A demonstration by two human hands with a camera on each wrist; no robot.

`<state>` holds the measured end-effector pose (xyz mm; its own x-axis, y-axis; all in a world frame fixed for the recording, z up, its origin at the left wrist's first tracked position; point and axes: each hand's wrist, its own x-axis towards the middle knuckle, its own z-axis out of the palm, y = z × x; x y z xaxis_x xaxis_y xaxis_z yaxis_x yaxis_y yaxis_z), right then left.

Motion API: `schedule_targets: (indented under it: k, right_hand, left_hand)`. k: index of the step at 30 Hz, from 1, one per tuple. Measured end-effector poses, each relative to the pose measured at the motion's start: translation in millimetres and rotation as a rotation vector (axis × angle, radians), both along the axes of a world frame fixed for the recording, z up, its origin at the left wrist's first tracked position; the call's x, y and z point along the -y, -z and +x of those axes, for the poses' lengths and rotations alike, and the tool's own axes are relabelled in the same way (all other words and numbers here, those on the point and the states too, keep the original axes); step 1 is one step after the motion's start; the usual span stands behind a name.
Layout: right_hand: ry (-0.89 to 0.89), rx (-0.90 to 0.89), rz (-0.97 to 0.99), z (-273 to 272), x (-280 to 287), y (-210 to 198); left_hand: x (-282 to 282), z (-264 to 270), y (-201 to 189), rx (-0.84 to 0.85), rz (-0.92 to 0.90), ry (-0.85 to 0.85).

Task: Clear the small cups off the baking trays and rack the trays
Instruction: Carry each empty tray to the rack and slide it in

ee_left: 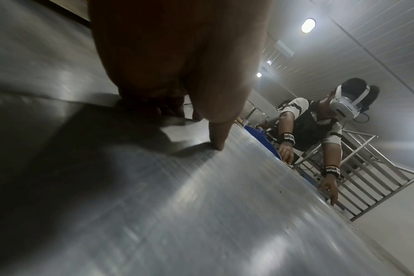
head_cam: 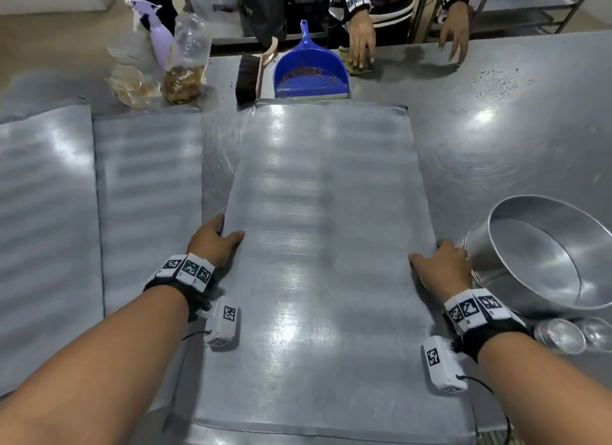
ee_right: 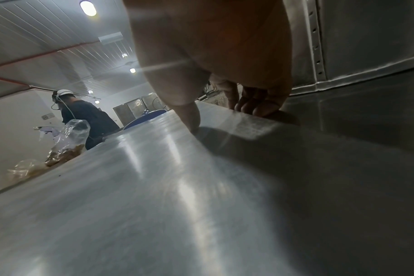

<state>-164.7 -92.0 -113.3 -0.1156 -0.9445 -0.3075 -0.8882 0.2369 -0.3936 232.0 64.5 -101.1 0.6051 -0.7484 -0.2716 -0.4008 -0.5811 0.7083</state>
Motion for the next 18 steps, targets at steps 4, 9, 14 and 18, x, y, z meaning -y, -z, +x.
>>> schedule_targets:
  k: [4, 9, 14, 18]
  right_hand:
    - [0.002, 0.004, -0.01, -1, -1, 1]
    - [-0.01, -0.008, -0.054, 0, -10, 2]
    - [-0.079, 0.084, -0.055, -15, -27, 4]
    - [-0.11, 0.046, -0.049, -31, -61, 4]
  left_hand:
    - [-1, -3, -2, 0.031, 0.018, 0.016]
    - [-2, -1, -2, 0.06, 0.043, 0.047]
    - [-14, -3, -5, 0.156, 0.206, 0.11]
    - [-47, -30, -18, 0.338, 0.274, 0.248]
